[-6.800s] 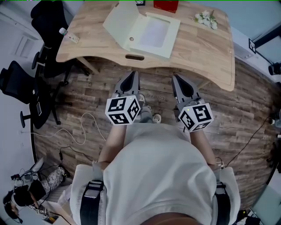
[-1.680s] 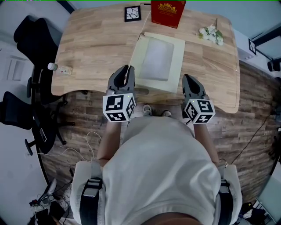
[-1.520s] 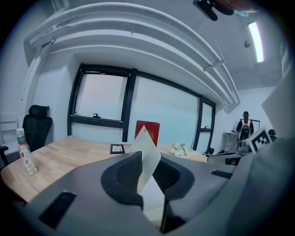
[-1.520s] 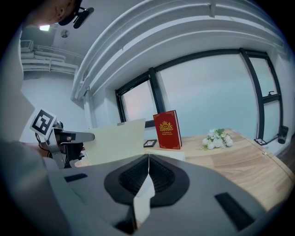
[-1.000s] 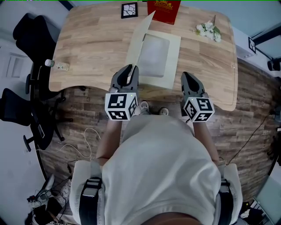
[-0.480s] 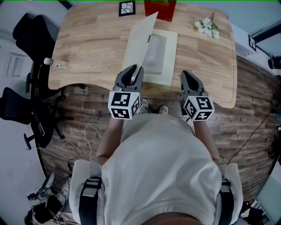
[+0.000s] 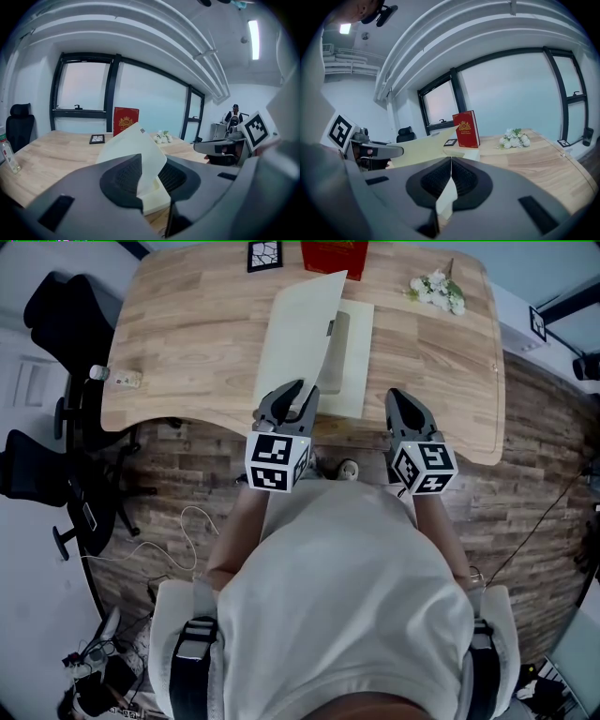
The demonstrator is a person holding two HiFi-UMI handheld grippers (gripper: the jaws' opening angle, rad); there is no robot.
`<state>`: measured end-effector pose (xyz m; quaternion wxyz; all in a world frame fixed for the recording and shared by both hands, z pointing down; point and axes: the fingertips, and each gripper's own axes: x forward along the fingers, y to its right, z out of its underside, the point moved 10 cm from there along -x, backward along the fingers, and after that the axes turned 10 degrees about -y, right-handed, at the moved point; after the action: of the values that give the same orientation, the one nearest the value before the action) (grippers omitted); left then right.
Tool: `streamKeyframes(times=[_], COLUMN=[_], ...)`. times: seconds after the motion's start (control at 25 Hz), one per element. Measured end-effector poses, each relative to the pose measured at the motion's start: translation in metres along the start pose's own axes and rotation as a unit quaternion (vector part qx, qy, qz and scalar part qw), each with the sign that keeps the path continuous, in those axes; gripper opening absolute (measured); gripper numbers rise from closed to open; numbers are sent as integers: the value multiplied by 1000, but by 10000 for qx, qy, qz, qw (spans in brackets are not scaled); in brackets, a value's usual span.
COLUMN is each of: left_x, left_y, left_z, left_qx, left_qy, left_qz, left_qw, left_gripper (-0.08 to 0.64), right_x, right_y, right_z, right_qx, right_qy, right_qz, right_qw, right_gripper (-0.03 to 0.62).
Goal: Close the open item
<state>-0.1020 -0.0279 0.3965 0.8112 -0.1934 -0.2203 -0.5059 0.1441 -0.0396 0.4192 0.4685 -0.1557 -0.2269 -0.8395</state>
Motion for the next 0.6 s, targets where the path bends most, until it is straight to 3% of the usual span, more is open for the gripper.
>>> streamKeyframes(times=[0.6], left_x=[26], left_y=[22], left_z=[12], left_qx=[401], left_qy=[-389], left_qz=[213], left_qw=[9982], left_gripper=[114], right_x=[-1], right_y=[7], right_z=[5], right_qx=[36], right_qy=[-65], right_qz=[41], right_qw=[10000], right_gripper=[19])
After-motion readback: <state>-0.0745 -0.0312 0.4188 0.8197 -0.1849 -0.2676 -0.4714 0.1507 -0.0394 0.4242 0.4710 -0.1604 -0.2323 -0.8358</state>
